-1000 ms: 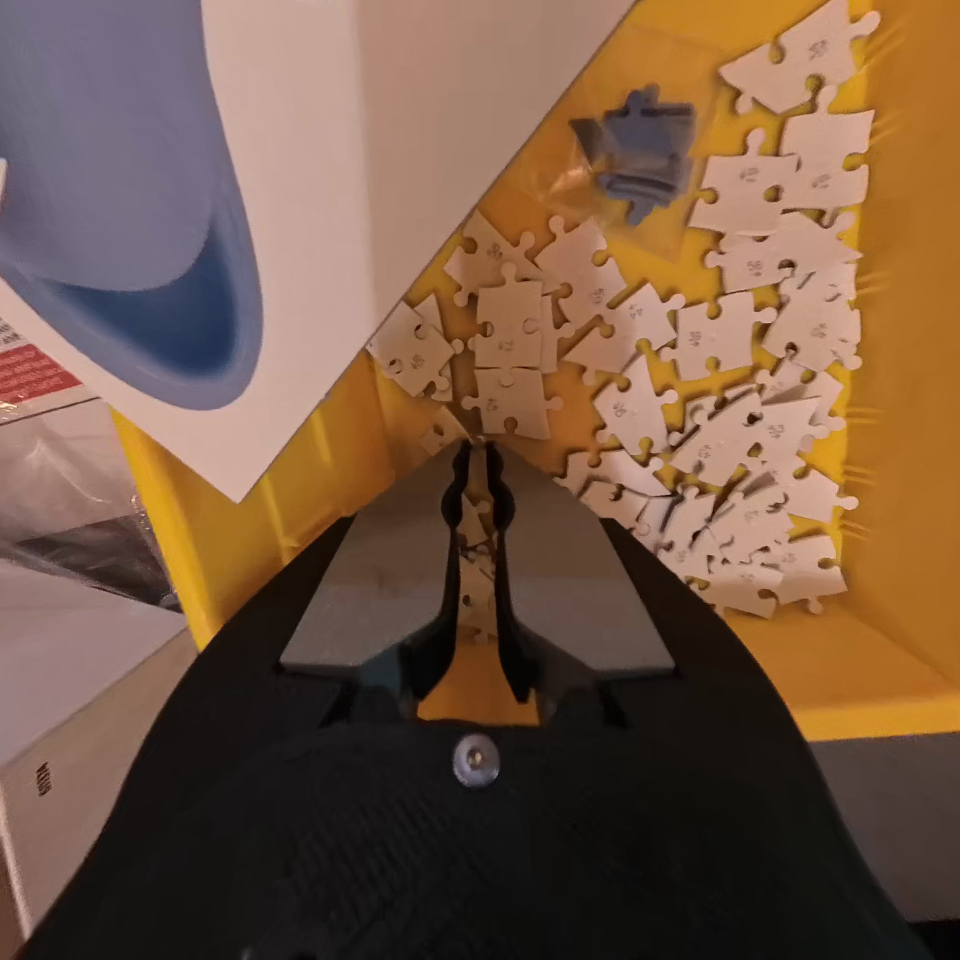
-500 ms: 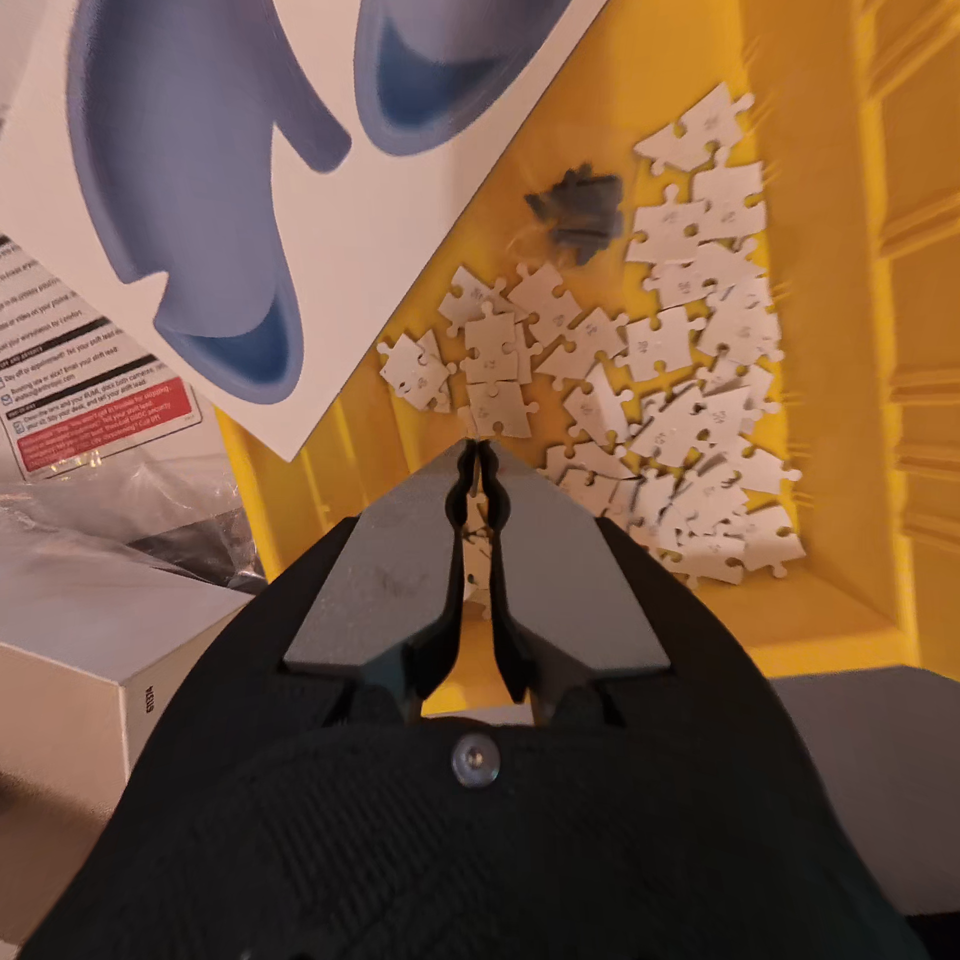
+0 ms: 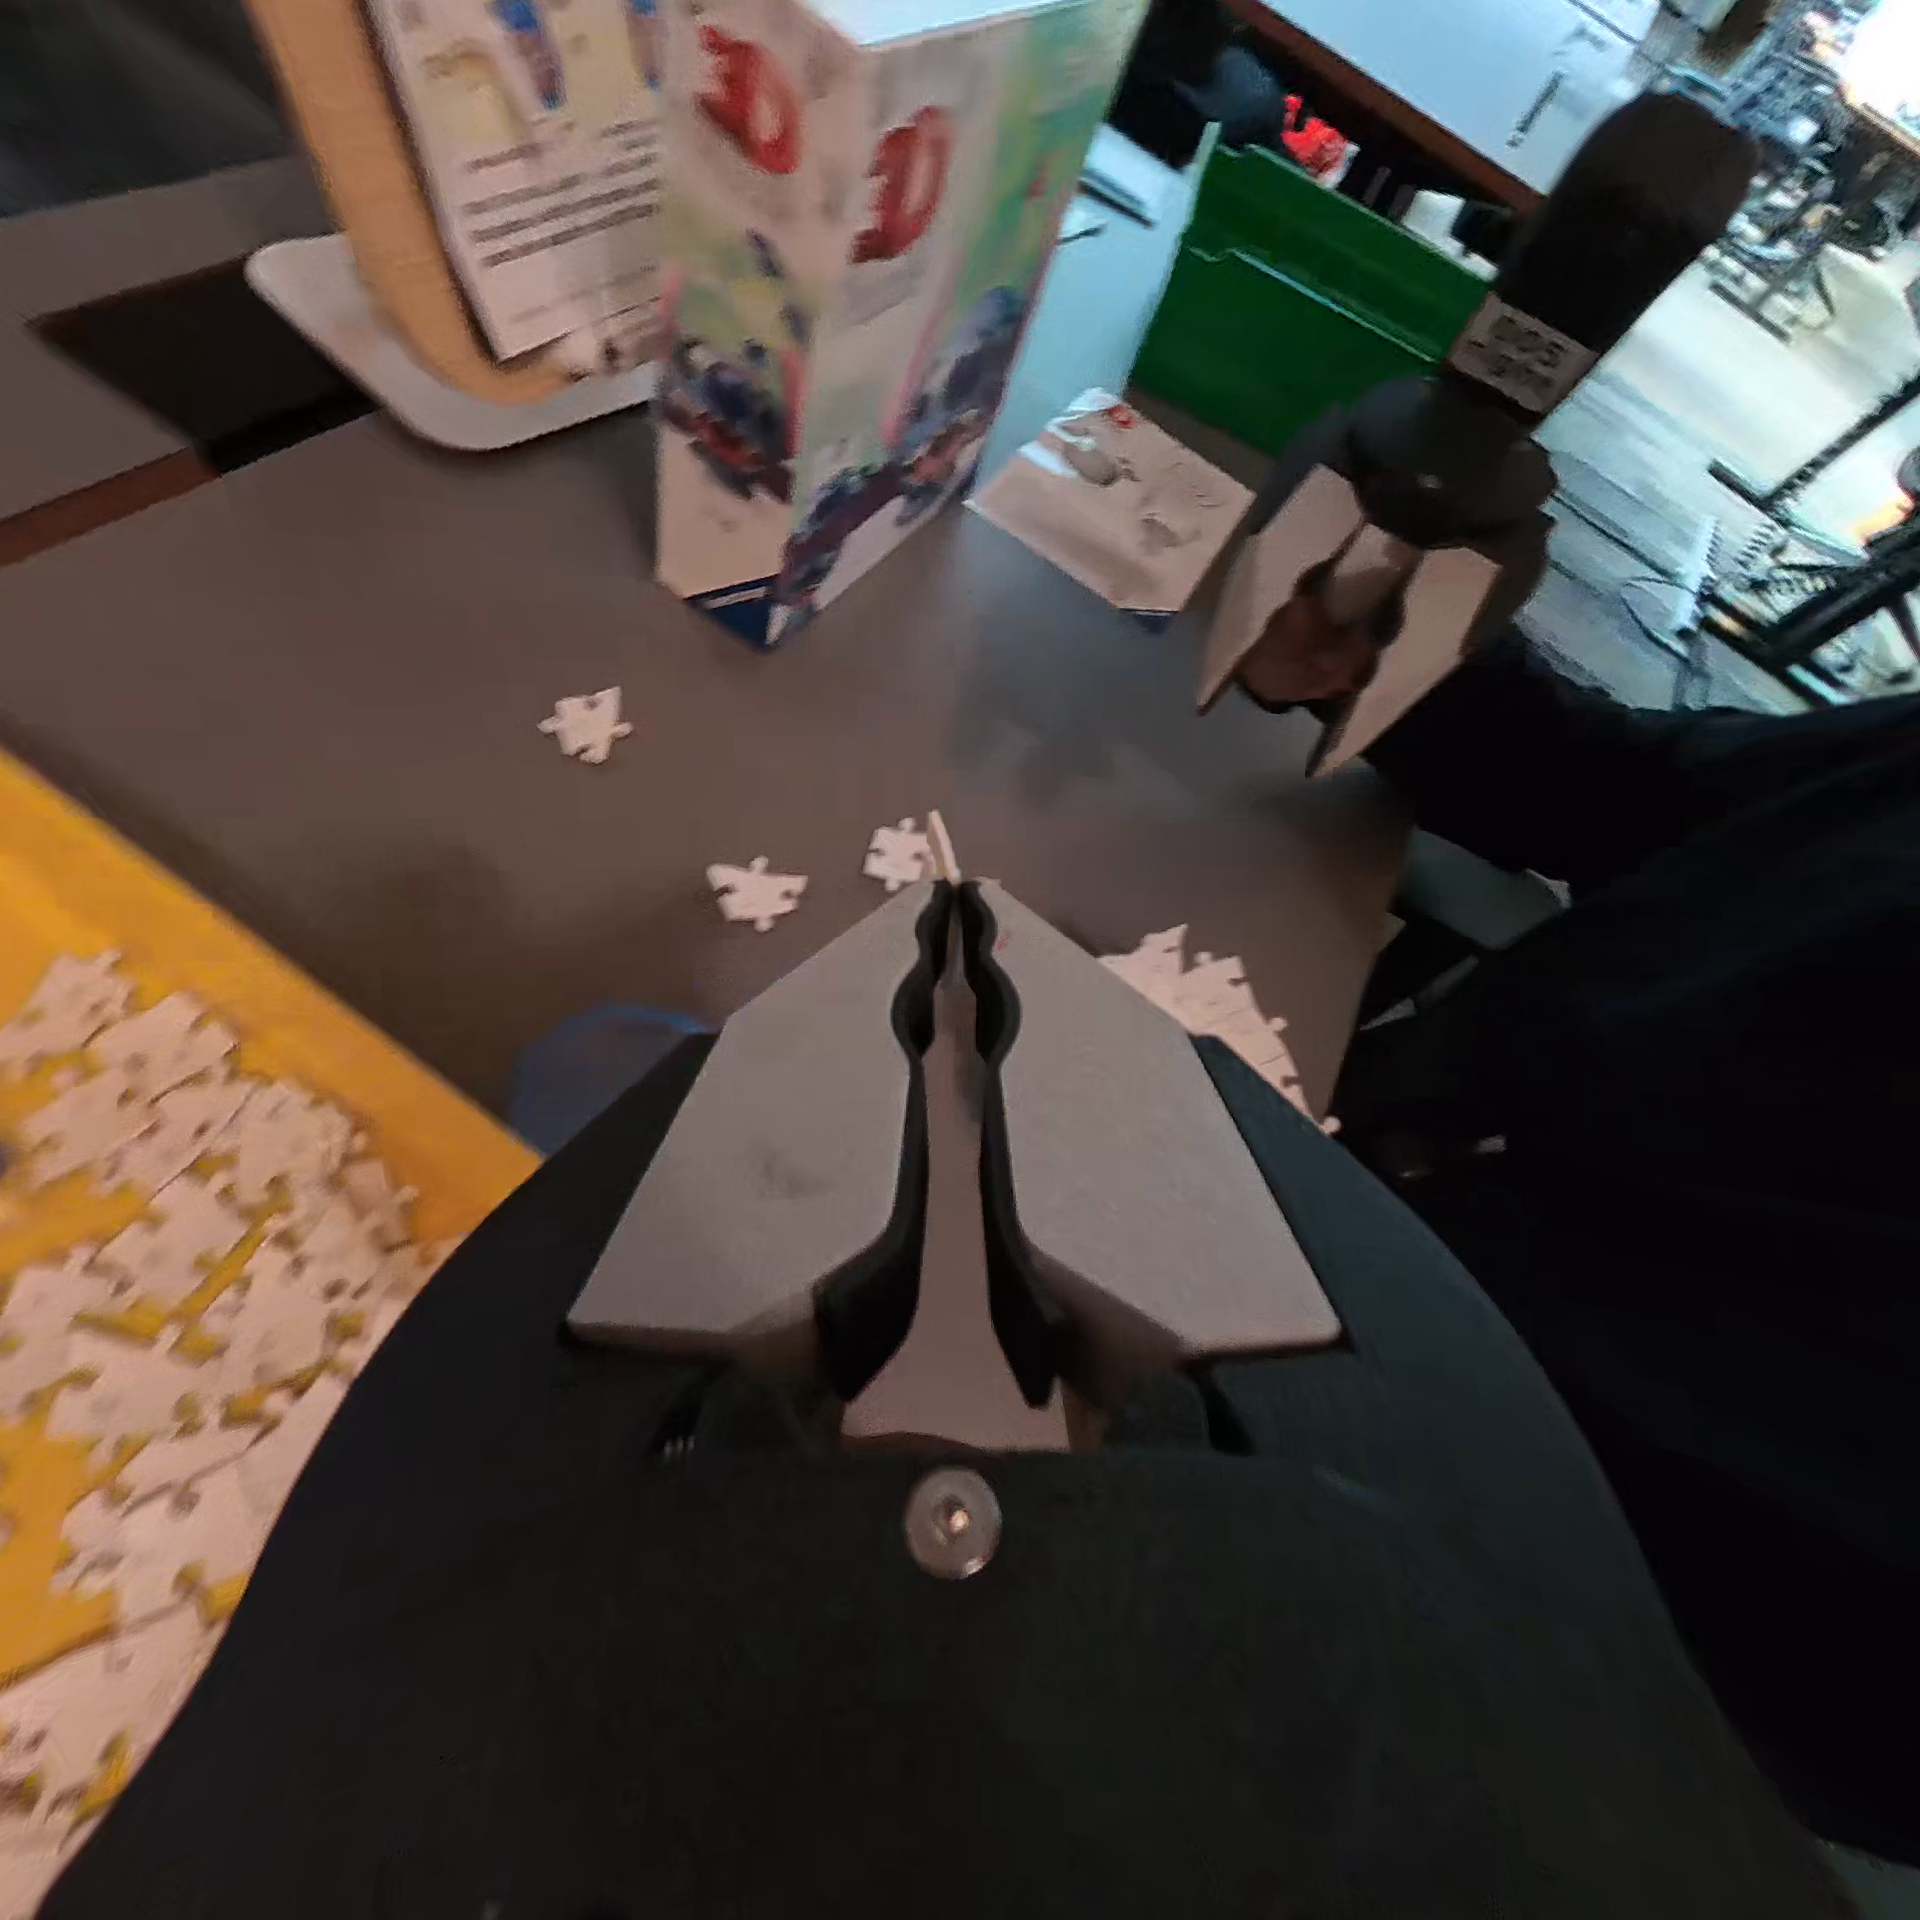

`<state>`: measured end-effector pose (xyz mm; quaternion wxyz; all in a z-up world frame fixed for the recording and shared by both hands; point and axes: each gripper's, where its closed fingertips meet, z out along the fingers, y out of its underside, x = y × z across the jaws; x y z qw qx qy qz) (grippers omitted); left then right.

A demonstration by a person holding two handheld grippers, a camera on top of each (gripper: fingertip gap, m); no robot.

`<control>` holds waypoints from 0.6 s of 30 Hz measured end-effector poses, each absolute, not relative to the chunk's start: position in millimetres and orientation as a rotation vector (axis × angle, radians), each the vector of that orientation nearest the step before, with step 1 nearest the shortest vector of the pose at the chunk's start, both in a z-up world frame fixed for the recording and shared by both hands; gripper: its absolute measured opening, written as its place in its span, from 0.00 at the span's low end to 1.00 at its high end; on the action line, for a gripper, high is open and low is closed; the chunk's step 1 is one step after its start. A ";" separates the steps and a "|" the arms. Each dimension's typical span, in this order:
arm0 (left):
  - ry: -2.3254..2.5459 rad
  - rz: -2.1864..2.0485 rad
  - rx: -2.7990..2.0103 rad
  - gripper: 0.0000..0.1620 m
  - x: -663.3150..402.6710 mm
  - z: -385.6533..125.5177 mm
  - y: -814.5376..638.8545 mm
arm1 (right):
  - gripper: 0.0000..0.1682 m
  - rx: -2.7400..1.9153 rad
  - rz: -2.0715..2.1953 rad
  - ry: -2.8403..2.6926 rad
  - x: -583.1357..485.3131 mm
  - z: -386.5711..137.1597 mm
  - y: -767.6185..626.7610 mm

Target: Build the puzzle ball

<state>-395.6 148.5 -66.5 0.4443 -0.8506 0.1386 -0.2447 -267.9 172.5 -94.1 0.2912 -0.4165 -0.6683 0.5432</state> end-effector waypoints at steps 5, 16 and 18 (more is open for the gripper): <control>0.541 -0.710 -2.026 0.00 -327.1 -50.0 147.9 | 0.20 -1.034 1.387 -1.847 -287.8 -70.8 160.5; 0.650 -0.821 -1.981 0.00 -284.4 -52.0 141.7 | 0.02 -0.969 1.515 -1.866 -288.9 -62.8 141.1; 0.626 -0.839 -1.977 0.00 -285.1 -53.9 142.0 | 0.00 -0.956 1.545 -1.884 -285.3 -63.4 137.5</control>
